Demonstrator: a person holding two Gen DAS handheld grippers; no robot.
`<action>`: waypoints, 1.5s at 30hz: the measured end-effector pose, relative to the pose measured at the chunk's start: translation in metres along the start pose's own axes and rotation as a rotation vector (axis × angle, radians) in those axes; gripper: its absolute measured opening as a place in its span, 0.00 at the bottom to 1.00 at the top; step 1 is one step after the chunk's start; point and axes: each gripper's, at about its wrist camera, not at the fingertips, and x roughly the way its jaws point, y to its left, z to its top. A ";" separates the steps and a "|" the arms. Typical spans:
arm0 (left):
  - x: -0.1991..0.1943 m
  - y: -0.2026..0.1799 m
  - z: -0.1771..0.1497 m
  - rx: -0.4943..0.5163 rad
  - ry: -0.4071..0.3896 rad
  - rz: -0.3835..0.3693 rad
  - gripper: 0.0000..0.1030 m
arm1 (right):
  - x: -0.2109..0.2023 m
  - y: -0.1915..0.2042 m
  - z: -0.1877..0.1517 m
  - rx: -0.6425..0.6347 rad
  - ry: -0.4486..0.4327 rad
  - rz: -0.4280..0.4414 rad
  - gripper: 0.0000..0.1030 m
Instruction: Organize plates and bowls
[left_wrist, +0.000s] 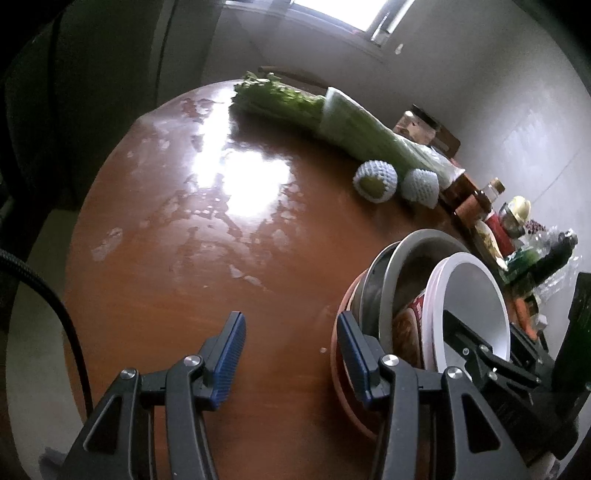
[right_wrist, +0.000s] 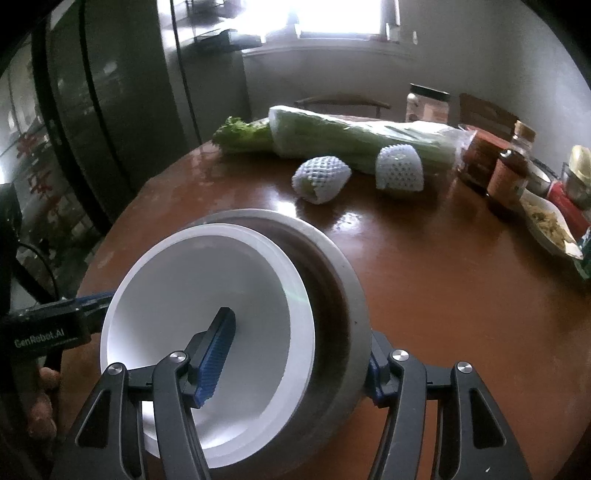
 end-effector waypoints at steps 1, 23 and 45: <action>0.001 -0.002 0.000 0.002 0.001 0.000 0.50 | -0.001 -0.002 0.000 0.003 0.001 -0.003 0.61; 0.013 -0.049 -0.005 0.068 0.008 0.031 0.49 | -0.017 -0.044 -0.011 0.076 -0.014 -0.035 0.60; 0.017 -0.079 -0.003 0.108 0.000 0.019 0.49 | -0.029 -0.067 -0.015 0.118 -0.035 -0.048 0.60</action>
